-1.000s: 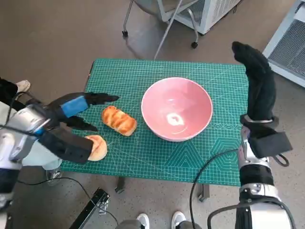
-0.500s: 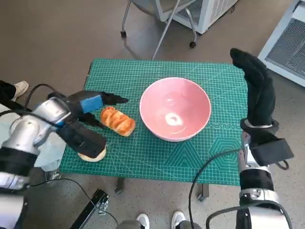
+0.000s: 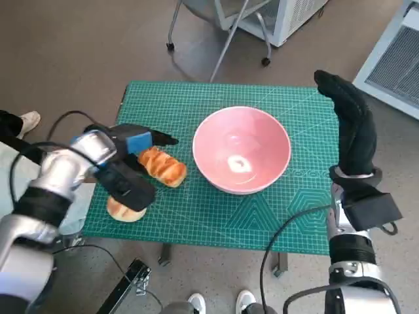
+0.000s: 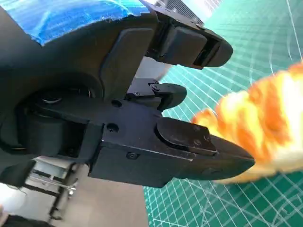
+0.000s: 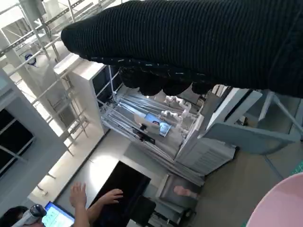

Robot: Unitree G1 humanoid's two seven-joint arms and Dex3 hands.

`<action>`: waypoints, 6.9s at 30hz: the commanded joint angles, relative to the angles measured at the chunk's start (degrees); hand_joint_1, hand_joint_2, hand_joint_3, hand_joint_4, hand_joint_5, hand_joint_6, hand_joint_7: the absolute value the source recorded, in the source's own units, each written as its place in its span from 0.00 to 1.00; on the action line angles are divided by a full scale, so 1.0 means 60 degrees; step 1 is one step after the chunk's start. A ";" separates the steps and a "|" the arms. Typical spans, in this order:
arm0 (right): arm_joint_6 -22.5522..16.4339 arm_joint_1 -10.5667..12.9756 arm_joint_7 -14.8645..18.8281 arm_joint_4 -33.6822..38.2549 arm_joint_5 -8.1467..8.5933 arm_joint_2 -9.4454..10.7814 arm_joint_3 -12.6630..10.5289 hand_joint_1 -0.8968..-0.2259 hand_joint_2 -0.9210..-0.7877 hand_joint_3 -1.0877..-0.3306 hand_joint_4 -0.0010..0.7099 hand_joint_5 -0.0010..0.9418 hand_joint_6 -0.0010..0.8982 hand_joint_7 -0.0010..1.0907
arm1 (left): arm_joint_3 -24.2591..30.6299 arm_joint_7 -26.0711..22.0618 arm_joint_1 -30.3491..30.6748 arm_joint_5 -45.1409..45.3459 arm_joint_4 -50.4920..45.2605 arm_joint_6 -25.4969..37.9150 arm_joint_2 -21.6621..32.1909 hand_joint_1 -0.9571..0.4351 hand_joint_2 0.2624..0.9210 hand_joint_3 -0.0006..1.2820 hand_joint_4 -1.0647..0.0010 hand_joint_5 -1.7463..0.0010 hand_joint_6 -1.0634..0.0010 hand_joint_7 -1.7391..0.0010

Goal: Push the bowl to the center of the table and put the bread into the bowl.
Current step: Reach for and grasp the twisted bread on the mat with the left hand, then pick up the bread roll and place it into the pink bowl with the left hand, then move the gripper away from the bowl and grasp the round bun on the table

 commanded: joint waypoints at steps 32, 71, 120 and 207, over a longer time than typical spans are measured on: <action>0.0400 0.0723 -0.0085 -0.0657 0.0142 0.0207 -0.0081 0.47 0.00 0.35 0.50 0.01 0.08 0.68 | -0.1916 0.2121 -0.1013 -0.0095 0.3604 0.0186 -0.1561 0.69 1.00 0.16 0.52 0.26 0.52 0.23; 0.0410 0.0630 0.0033 -0.0602 0.0221 0.0173 -0.0061 0.48 0.00 0.34 0.50 0.01 0.07 0.69 | 0.1920 0.1150 -0.2359 -0.3721 -0.0503 -0.0379 -0.0759 0.69 1.00 0.04 0.41 0.37 0.30 0.33; 0.0308 0.1208 -0.0349 -0.1254 -0.0032 0.0118 -0.0161 0.49 0.00 0.31 0.51 0.01 0.06 0.68 | -0.0322 0.0937 -0.3471 -0.2477 0.2856 -0.0087 -0.3177 0.67 0.91 0.03 0.85 0.99 0.68 0.95; 0.1424 0.1200 0.0497 -0.2003 0.0456 0.0356 0.0157 0.46 0.00 0.30 0.51 0.00 0.05 0.76 | 0.3194 -0.2261 0.4948 -0.2024 -0.5235 -0.0568 0.2787 0.66 0.88 0.03 0.52 1.00 0.42 1.00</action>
